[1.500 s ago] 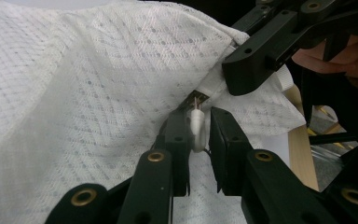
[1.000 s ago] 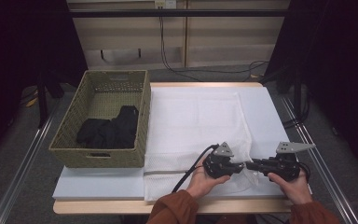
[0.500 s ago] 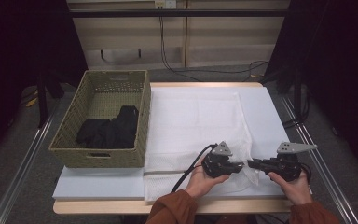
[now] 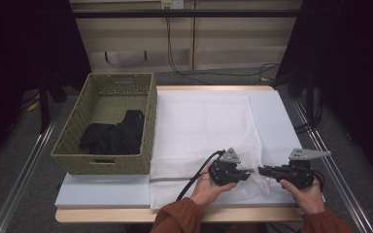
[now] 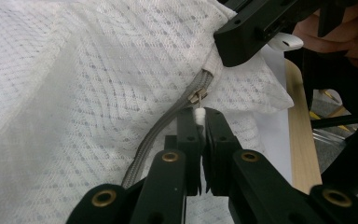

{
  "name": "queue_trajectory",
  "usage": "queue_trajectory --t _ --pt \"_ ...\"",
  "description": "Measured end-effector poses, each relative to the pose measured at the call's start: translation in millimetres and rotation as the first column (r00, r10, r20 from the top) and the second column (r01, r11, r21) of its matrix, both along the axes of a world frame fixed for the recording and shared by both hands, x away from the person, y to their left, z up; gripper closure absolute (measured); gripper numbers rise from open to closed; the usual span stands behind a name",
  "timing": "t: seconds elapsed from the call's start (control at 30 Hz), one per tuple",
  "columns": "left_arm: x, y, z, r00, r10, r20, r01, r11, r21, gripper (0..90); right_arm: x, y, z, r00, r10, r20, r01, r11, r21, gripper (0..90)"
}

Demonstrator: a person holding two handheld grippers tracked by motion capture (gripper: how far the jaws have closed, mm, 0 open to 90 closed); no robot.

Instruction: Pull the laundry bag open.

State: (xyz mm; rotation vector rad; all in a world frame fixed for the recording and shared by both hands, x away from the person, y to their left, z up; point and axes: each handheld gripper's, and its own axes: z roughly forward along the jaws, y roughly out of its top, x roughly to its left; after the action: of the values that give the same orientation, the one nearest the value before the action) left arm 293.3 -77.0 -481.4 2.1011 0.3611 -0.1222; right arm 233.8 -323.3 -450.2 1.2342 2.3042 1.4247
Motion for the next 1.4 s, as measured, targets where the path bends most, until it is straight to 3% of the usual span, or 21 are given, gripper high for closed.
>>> queue_trajectory --t 0.07,0.2,0.4,0.53,0.67,0.9,0.97,1.2,1.3,1.4 --pt "0.3 0.2 -1.3 1.0 0.0 -0.004 0.0 0.9999 -0.01 86.4 0.0 -0.7 0.5 1.0 0.0 -0.006 0.0 1.0 -0.001 87.2" --pt "-0.4 3.3 0.3 1.0 0.005 0.005 -0.005 0.9999 0.013 86.4 -0.1 -1.7 0.2 1.0 -0.002 -0.008 0.002 1.0 0.005 87.2" --pt "-1.4 4.8 0.7 1.0 0.007 0.001 -0.007 1.0 0.0 86.4 -0.6 -0.7 1.1 1.0 -0.005 -0.008 0.005 1.0 0.004 87.2" --pt "-0.5 8.5 0.4 0.9999 0.014 0.008 -0.014 0.9995 0.028 86.4 -0.9 -1.7 1.1 0.9999 -0.01 -0.006 0.01 1.0 -0.002 87.2" --pt "0.0 11.1 0.9 0.9999 0.016 0.003 -0.016 0.9998 0.011 86.4 -1.4 -3.0 1.8 0.9998 -0.021 -0.002 0.021 0.9998 0.004 87.2" --pt "-1.2 14.1 3.5 0.9998 0.014 0.011 -0.015 0.9994 0.03 86.4 -2.1 -1.6 2.1 0.9999 -0.011 0.004 0.011 0.9999 0.004 87.1" --pt "-0.7 15.3 3.7 0.9997 0.021 0.008 -0.022 0.9996 0.016 86.4 -2.6 -0.8 1.6 0.9998 -0.015 0.009 0.015 0.9999 0.004 87.2" --pt "0.0 19.8 2.5 0.9993 0.035 0.013 -0.035 0.9986 0.039 86.4 -2.2 -0.9 0.6 0.9998 -0.017 0.011 0.017 0.9998 0.011 87.4" --pt "2.8 24.6 1.9 0.999 0.045 -0.009 -0.044 0.9986 0.028 86.4 -2.5 -3.4 0.7 0.999 -0.041 0.021 0.041 0.9991 0.01 87.4" --pt "-0.2 26.3 4.3 0.9994 0.031 0.017 -0.031 0.9984 0.047 86.4 -2.3 -4.0 0.4 0.9992 -0.031 0.024 0.031 0.9995 0.011 87.4"
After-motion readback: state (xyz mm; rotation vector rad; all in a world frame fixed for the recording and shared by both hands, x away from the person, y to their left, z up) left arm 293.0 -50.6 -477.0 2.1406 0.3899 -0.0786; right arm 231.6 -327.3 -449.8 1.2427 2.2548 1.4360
